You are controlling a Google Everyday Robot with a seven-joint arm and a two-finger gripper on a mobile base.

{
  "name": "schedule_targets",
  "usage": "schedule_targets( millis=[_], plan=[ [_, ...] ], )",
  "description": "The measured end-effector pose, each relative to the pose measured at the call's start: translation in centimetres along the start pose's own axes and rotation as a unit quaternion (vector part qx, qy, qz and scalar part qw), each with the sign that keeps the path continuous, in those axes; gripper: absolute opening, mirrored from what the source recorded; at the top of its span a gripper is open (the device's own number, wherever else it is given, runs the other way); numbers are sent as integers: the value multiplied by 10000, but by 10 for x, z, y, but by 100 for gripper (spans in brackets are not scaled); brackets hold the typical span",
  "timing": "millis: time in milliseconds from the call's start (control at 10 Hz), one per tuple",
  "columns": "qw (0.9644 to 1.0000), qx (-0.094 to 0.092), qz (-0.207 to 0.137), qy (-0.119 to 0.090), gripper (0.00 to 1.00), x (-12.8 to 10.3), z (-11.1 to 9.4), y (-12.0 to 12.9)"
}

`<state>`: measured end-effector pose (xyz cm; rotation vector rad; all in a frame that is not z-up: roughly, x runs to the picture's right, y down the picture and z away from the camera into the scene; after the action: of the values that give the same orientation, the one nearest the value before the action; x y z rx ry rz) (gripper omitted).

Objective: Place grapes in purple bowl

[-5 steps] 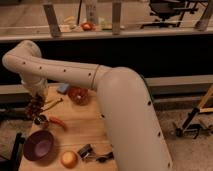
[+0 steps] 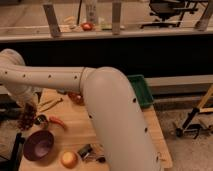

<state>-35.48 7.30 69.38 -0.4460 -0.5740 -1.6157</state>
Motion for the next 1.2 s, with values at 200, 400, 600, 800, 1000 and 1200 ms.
schedule_targets(
  millis=[200, 400, 600, 800, 1000, 1200],
  plan=[
    [9998, -74, -146, -97, 0, -11, 14, -6],
    [9996, -155, -161, -161, 0, -20, 25, -1],
    [9995, -160, -185, -220, 0, -35, 35, 0],
    [9995, -70, -144, -254, 0, -47, 45, 4],
    [9995, 134, -87, -255, 0, -57, 51, 5],
    [9991, 351, 48, -248, 0, -64, 55, 9]
  ],
)
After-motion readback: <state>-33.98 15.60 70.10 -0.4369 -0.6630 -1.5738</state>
